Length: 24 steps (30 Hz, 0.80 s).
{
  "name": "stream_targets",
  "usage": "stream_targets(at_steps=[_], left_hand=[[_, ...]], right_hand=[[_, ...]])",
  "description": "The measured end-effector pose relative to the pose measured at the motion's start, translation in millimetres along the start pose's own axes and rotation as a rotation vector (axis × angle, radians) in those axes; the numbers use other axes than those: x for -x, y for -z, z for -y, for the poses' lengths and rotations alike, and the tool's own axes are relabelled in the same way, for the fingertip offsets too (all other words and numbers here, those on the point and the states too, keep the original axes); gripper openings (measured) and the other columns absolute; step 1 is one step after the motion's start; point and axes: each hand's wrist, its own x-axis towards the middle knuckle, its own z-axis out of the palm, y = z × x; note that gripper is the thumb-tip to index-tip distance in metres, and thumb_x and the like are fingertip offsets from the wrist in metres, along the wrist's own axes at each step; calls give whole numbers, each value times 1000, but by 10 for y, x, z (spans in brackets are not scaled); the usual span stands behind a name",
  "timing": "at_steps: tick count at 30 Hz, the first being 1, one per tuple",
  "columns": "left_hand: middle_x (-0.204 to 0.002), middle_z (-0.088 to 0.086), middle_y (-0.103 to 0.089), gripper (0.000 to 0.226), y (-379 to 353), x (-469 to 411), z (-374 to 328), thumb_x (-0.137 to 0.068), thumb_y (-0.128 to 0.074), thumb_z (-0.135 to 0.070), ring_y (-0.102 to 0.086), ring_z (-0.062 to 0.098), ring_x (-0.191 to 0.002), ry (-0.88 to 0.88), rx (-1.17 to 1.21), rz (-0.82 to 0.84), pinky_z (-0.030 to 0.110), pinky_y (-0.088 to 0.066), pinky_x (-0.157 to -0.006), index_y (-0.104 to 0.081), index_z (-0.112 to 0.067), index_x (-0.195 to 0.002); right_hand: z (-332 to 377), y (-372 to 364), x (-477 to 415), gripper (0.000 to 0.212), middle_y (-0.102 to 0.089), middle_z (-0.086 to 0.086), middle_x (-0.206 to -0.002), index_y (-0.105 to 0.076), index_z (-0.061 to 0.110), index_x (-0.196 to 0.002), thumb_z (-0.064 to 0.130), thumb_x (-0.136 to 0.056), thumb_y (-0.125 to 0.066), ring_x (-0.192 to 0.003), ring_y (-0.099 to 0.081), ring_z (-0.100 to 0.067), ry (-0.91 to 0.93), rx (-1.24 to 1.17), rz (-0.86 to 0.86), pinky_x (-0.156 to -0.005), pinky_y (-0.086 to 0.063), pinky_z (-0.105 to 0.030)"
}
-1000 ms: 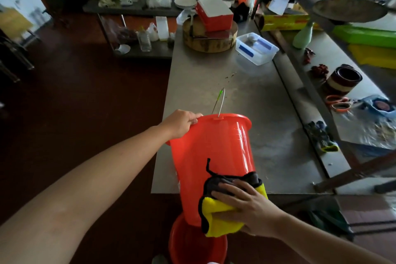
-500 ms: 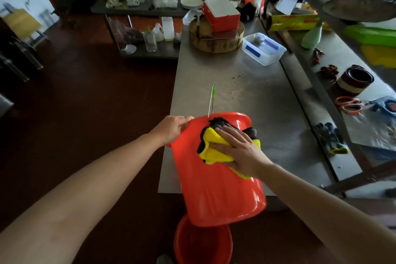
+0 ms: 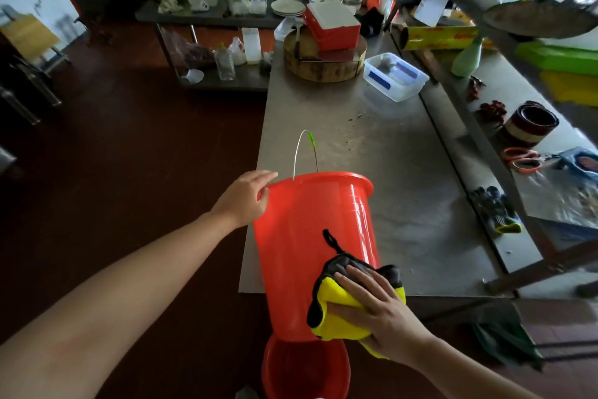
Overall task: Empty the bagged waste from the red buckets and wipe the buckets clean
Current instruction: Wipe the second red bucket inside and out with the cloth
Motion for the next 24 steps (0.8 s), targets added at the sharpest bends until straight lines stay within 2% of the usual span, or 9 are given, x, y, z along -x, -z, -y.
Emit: stream_targets(at_steps=[3,5,6,10,13,15,17,21,24], left_hand=[[-130,9,-62,35,43,-89,-228,-94,-59,-6,-52,28,-125,-309,-181,-278,41,-42,-109,-64,-4,-129],[-127,10,-65,29,16,-229,-461,-94,-61,-8,-55,30,-123,-461,-262,-277,43,-43,-107,-69,-5,-122],[-128,9,-64,29,-13,-309,-594,-97,-60,-13,-55,30,-124,-467,-282,-218,44,-42,-108,-69,-7,-123],[-138,8,-57,39,-222,-603,-1062,-106,-44,-28,-48,31,-128,-165,-317,118,43,-38,-109,-56,-11,-139],[-132,16,-59,36,-316,-759,-1170,-107,-40,-29,-54,36,-122,35,-266,270,44,-45,-102,-58,-11,-134],[-127,17,-63,33,-345,-805,-1164,-107,-43,-26,-58,35,-119,72,-202,269,43,-47,-100,-63,-11,-128],[-123,15,-67,29,-357,-814,-1146,-106,-46,-24,-60,33,-116,86,-164,250,41,-48,-97,-67,-14,-123],[-124,14,-69,29,-349,-767,-1100,-104,-50,-22,-62,31,-116,67,-55,217,37,-48,-97,-67,-18,-127],[-122,7,-71,28,-300,-682,-1012,-104,-53,-21,-64,24,-113,41,74,214,25,-46,-89,-67,-18,-127]], right_hand=[[68,-34,-78,67,-21,3,-167,-38,51,-150,44,-89,-65,-154,-19,-30,8,1,3,-116,-31,-55],[123,-47,-126,66,-20,5,-167,-38,52,-149,46,-89,-64,-155,-17,-28,4,10,6,-116,-34,-55],[155,-48,-146,64,-19,6,-167,-39,53,-148,47,-90,-63,-155,-17,-28,2,8,6,-115,-35,-55],[274,-38,-211,58,-17,6,-168,-39,53,-147,52,-92,-58,-155,-16,-27,1,-2,9,-114,-35,-55],[338,-40,-240,67,-16,5,-168,-33,54,-150,51,-88,-57,-155,-16,-26,-51,17,14,-119,-29,-51],[334,-36,-235,80,-15,3,-169,-29,53,-152,48,-80,-64,-155,-15,-26,-122,10,5,-119,-24,-47],[295,-17,-235,84,-14,3,-169,-30,51,-153,48,-78,-69,-155,-15,-26,-211,-44,-27,-118,-29,-47],[183,63,-332,73,-20,1,-167,-37,46,-152,49,-84,-65,-153,-23,-30,-369,-167,-96,-110,-42,-52],[129,94,-456,66,-24,-2,-166,-44,42,-149,52,-86,-62,-152,-24,-32,-415,-98,-115,-110,-42,-54]])
